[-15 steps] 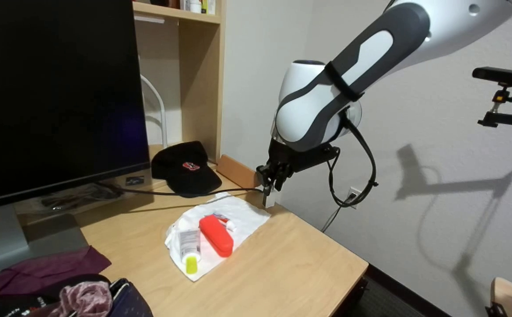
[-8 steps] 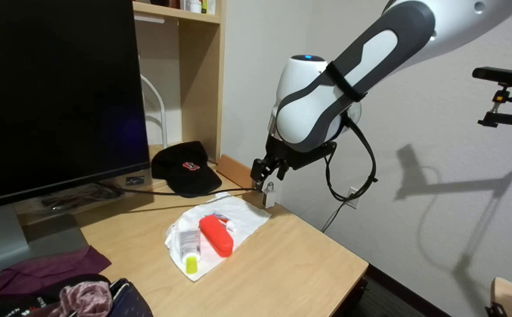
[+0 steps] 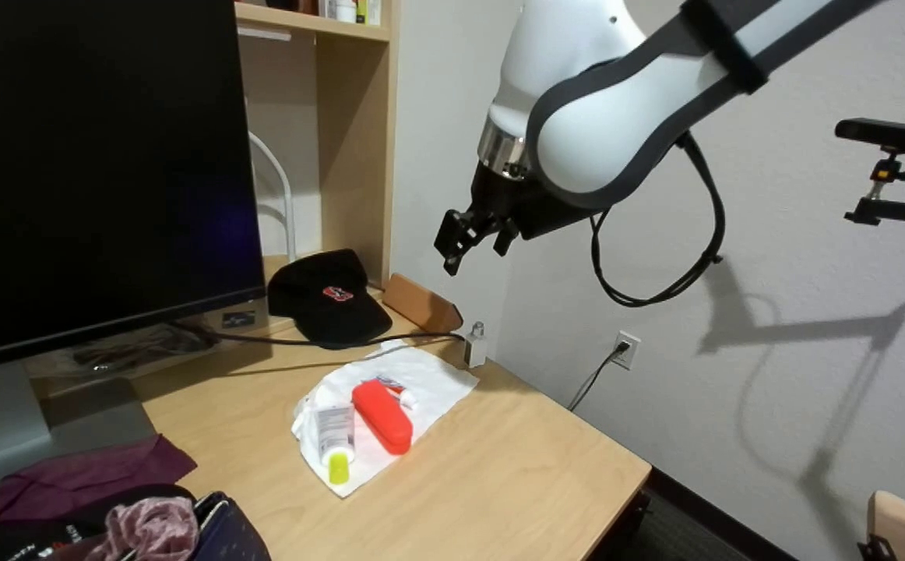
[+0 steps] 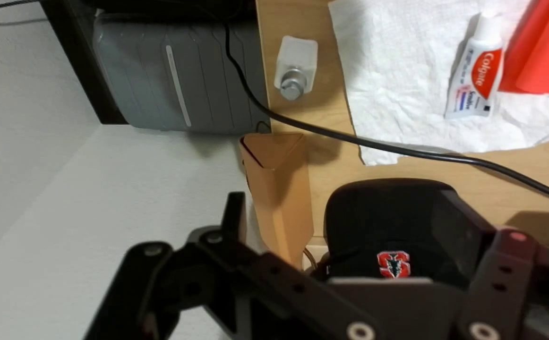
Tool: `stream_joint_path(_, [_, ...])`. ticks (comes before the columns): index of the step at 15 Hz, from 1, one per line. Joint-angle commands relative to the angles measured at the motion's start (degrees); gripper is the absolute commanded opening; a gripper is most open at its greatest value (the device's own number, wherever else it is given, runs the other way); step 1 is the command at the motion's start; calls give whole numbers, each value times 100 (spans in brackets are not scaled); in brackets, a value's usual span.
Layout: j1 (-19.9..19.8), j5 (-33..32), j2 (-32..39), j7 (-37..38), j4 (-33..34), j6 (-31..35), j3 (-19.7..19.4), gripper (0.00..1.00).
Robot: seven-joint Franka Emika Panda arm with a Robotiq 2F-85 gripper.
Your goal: Pick up the small white bottle and move it to the right
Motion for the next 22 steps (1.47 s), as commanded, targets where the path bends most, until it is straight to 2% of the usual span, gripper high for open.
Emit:
stream_joint_path(1, [-23, -382, -940, 585, -434, -666, 241, 100])
stream_joint_path(5, [-251, -121, -1487, 599, -394, -1454, 711, 100])
stream_joint_path(9, [-415, 42, -1956, 722, -546, -2099, 1019, 100])
stream_joint_path(15, [-752, 77, -2300, 1023, -1007, -2486, 1196, 100])
stream_joint_path(19, [-893, 303, -2176, 740, -1148, -2232, 1128, 100])
stream_joint_path(20, [-917, 93, -2151, 887, -1034, -2350, 1215, 100])
stream_joint_path(22, [-949, 179, -2138, 872, -1077, -2334, 1203, 100])
